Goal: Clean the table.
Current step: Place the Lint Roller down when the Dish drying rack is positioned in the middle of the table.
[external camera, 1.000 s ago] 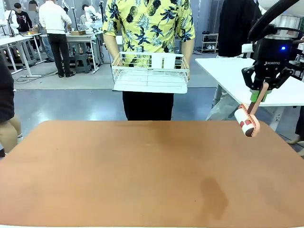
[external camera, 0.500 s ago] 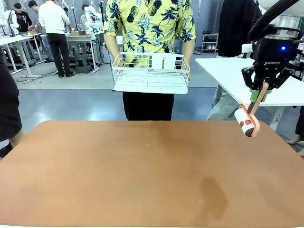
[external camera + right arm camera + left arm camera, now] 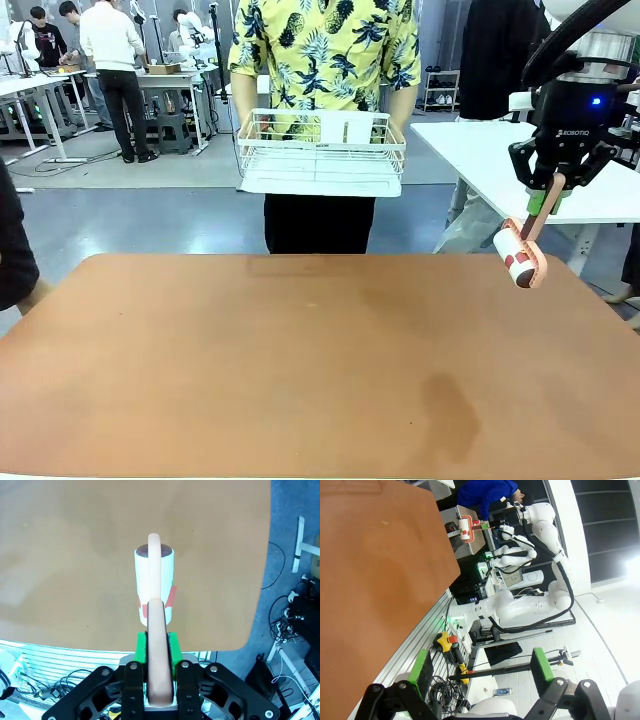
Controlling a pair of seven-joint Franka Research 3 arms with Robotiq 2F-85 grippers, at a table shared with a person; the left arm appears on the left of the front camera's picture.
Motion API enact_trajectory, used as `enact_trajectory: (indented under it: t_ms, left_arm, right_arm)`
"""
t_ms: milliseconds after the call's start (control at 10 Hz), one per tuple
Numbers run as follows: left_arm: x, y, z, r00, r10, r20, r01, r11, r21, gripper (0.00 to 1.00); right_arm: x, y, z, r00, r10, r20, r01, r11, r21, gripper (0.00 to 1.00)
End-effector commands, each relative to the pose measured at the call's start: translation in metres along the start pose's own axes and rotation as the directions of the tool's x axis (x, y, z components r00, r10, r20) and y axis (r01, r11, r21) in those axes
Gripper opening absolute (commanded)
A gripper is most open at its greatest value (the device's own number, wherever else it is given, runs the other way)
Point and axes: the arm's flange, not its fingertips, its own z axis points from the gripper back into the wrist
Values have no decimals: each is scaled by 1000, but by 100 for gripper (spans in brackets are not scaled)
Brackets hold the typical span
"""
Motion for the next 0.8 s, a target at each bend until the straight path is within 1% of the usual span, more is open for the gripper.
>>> enact_trajectory:
  t_ms: [0, 700]
  left_arm:
    - [-1, -1, 2, 1000, -6, 5, 6, 1000, -1, 100]
    - [-1, -1, 2, 1000, -6, 5, 6, 1000, -1, 100]
  right_arm:
    - [-3, 3, 3, 1000, -15, 3, 15, 1000, 12, 21]
    - [-3, 3, 3, 1000, -15, 3, 15, 1000, 12, 21]
